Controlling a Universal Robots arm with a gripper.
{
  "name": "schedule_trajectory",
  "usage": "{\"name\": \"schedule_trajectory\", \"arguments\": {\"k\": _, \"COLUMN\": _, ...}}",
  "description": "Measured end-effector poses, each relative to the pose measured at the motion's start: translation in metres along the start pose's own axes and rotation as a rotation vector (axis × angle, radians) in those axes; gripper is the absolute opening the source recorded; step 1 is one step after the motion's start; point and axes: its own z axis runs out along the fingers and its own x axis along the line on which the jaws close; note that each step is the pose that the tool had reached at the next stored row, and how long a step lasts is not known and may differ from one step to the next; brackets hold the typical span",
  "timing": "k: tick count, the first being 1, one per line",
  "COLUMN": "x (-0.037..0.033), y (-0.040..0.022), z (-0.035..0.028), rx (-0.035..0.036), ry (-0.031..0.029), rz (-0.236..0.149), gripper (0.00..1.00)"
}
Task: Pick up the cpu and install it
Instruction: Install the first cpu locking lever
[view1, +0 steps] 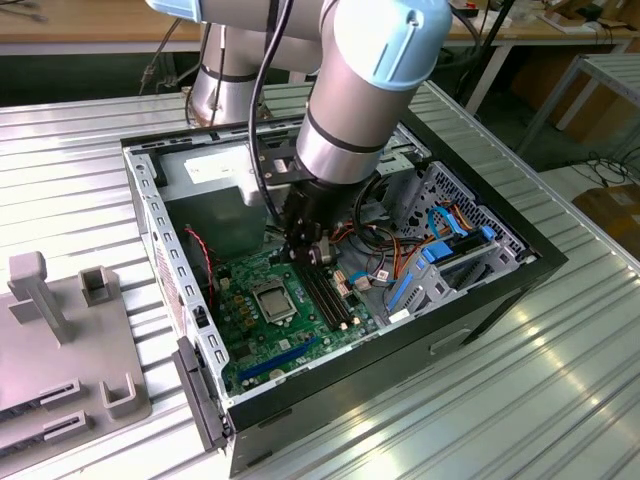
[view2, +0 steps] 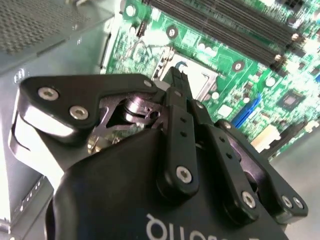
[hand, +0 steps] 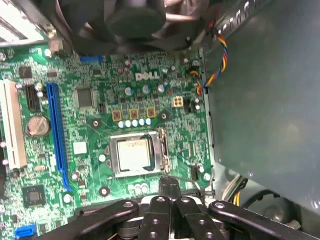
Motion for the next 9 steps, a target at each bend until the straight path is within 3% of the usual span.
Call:
{"name": "schedule_trajectory", "arguments": {"k": 4, "x": -0.0051, "y": -0.0063, "z": 0.0013, "rx": 0.0000, "ry": 0.0000, "rz": 0.000, "gripper": 0.11}}
{"name": "schedule_trajectory", "arguments": {"k": 5, "x": -0.0059, "y": -0.0066, "z": 0.0018, "rx": -0.0002, "ry": -0.0037, "rz": 0.000, "gripper": 0.11}}
{"name": "schedule_trajectory", "arguments": {"k": 6, "x": -0.0063, "y": -0.0069, "z": 0.0021, "rx": -0.0006, "ry": -0.0084, "rz": 0.000, "gripper": 0.11}}
{"name": "schedule_trajectory", "arguments": {"k": 9, "x": -0.0077, "y": -0.0084, "z": 0.0025, "rx": -0.0031, "ry": -0.0348, "rz": -0.001, "gripper": 0.11}}
